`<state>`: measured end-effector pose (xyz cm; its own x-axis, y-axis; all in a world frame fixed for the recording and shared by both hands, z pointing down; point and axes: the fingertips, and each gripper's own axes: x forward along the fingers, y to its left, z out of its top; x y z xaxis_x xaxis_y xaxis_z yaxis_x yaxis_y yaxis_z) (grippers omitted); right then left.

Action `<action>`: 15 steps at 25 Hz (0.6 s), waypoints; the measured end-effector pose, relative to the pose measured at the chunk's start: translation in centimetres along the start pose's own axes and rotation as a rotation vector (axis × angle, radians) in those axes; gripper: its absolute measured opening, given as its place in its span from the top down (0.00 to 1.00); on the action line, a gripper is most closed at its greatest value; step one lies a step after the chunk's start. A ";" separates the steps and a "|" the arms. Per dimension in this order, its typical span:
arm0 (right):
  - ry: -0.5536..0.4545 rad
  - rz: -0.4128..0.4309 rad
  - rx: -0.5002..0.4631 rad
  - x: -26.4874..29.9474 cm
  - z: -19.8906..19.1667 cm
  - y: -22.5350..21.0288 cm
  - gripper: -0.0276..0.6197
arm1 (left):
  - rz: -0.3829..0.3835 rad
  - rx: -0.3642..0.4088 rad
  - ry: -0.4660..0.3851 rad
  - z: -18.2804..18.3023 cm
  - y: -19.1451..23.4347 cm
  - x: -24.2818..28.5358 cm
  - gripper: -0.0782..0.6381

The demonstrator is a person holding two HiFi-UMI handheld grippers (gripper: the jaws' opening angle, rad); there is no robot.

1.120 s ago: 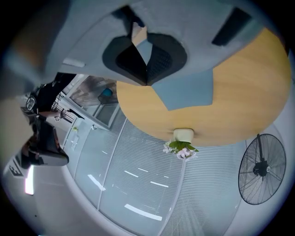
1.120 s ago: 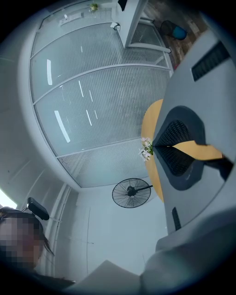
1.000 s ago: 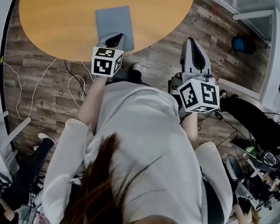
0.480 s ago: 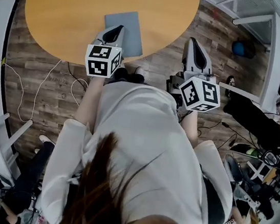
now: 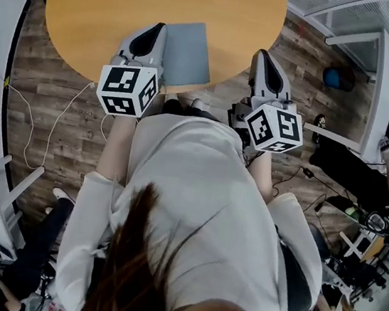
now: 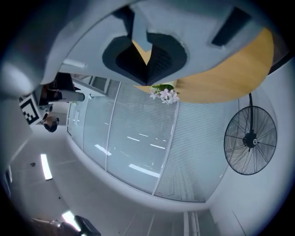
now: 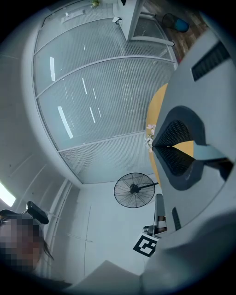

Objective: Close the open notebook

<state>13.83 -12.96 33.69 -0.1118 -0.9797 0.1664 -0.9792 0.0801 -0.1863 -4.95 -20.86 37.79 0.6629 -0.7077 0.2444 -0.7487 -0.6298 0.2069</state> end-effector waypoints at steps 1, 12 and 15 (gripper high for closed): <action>-0.001 0.005 0.000 0.2 0.1 0.3 0.95 | 0.005 0.000 -0.018 0.7 0.3 -0.5 0.87; 0.010 0.066 -0.027 1.1 1.0 3.4 0.95 | 0.134 -0.009 -0.166 5.4 2.5 -7.8 0.87; 0.016 0.077 -0.041 1.1 1.3 3.8 0.95 | 0.181 -0.025 -0.183 5.4 3.3 -9.1 0.87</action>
<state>10.20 -13.94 31.95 -0.1898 -0.9673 0.1683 -0.9737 0.1634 -0.1590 -13.46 -18.21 31.14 0.5066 -0.8559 0.1043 -0.8537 -0.4810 0.1996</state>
